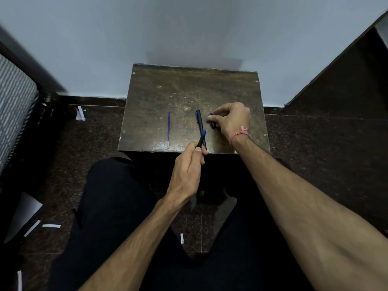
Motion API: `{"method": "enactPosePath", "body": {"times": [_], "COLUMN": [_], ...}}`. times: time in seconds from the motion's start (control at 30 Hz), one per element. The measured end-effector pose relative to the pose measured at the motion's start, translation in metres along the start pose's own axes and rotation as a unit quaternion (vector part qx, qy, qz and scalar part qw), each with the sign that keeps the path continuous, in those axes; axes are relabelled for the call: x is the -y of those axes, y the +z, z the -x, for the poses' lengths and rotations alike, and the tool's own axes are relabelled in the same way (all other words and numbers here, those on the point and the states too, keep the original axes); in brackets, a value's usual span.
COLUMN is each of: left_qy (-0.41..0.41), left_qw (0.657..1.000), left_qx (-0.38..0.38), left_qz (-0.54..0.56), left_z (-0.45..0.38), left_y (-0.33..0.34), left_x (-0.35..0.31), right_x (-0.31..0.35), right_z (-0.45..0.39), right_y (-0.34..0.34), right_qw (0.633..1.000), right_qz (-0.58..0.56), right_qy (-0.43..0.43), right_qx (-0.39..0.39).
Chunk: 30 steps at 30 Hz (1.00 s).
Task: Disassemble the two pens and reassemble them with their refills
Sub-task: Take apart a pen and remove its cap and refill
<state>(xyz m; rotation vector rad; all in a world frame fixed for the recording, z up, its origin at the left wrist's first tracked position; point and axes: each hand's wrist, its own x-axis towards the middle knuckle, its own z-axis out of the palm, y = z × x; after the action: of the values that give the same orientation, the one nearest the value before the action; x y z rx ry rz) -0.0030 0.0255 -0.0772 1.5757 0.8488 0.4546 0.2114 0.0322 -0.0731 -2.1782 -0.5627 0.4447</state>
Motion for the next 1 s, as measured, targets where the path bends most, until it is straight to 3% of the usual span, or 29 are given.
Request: {"method": "enactPosePath", "body": {"times": [0.2, 0.37, 0.47, 0.57, 0.67, 0.8, 0.87, 1.0], "left_qy": [0.002, -0.018, -0.019, -0.017, -0.011, -0.059, -0.114, -0.193], "left_qw": [1.000, 1.000, 0.999, 0.999, 0.999, 0.994, 0.976, 0.905], "left_qx": [0.012, 0.008, 0.019, 0.031, 0.033, 0.059, 0.094, 0.185], "left_qz": [0.019, 0.025, 0.029, 0.024, 0.026, 0.063, 0.157, 0.329], "left_z": [-0.002, -0.005, -0.005, -0.003, 0.000, 0.000, 0.000, 0.001], "left_y": [0.002, 0.002, 0.002, 0.003, 0.003, 0.007, 0.008, 0.002], "left_x": [0.006, 0.011, 0.010, 0.010, 0.008, 0.005, 0.001, -0.009], "right_x": [0.002, -0.001, -0.008, -0.012, -0.011, -0.004, -0.003, -0.004], "right_z": [0.008, 0.058, 0.105, 0.131, 0.132, 0.135, 0.136, 0.133], "right_y": [-0.004, -0.017, -0.021, -0.022, -0.024, -0.023, -0.023, -0.027], "right_qw": [0.997, 0.990, 0.996, 0.965, 0.946, 0.920, 0.888, 0.848], "right_qz": [0.060, 0.074, -0.081, -0.240, -0.291, -0.360, -0.419, -0.468], "right_qy": [-0.045, -0.049, 0.015, 0.105, 0.141, 0.141, 0.165, 0.179], "right_qx": [-0.024, -0.113, -0.045, -0.007, -0.006, 0.060, 0.099, 0.170]}}
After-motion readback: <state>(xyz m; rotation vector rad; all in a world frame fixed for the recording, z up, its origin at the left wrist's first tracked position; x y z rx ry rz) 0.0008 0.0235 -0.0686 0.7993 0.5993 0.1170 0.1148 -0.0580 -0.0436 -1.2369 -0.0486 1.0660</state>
